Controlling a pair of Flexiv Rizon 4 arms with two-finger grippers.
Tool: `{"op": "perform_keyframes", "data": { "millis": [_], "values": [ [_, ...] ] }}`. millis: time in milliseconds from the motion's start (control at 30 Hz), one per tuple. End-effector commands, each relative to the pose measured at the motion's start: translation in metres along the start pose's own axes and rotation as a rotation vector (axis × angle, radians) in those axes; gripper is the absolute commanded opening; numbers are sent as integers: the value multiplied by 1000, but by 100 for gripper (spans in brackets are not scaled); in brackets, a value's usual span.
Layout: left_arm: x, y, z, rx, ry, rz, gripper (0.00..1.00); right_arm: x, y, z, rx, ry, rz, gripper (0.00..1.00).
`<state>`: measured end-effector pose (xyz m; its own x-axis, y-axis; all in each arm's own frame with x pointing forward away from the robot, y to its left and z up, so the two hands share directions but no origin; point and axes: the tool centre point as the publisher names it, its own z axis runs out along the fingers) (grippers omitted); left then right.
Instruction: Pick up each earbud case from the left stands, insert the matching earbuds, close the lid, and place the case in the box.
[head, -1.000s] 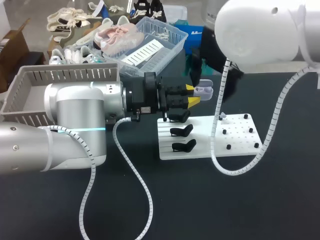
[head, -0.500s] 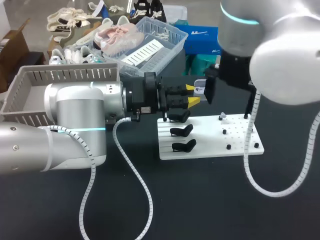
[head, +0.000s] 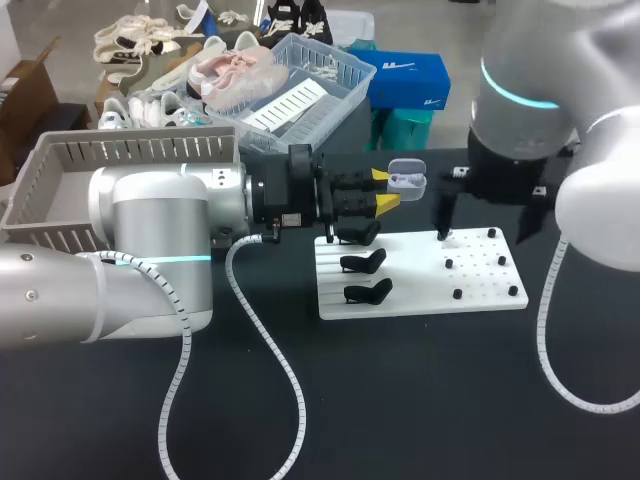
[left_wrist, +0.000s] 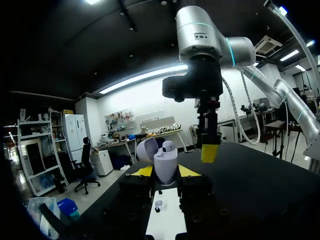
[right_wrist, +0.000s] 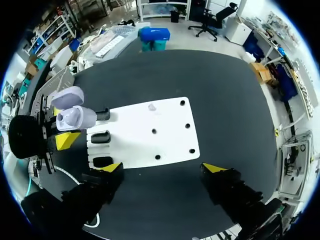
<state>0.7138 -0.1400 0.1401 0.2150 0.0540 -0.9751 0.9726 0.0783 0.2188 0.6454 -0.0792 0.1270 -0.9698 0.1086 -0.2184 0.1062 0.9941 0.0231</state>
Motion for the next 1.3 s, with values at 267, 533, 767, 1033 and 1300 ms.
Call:
{"op": "perform_keyframes", "data": {
  "millis": [267, 533, 767, 1033, 1300],
  "values": [
    [0, -1, 0, -4, -1, 1, 0, -47, -10, 68, -138, 123, 38, 91],
    [0, -1, 0, -4, -1, 1, 0, -55, 2, 75, -185, 119, 42, 76],
    [0, -1, 0, -4, -1, 1, 0, -54, 9, 81, -179, 127, 43, 53],
    [0, -1, 0, -4, -1, 1, 0, -57, 10, 97, -199, 146, 73, 50],
    [0, -1, 0, -4, -1, 1, 0, -65, 20, 103, -226, 148, 87, 50]
  ]
}}
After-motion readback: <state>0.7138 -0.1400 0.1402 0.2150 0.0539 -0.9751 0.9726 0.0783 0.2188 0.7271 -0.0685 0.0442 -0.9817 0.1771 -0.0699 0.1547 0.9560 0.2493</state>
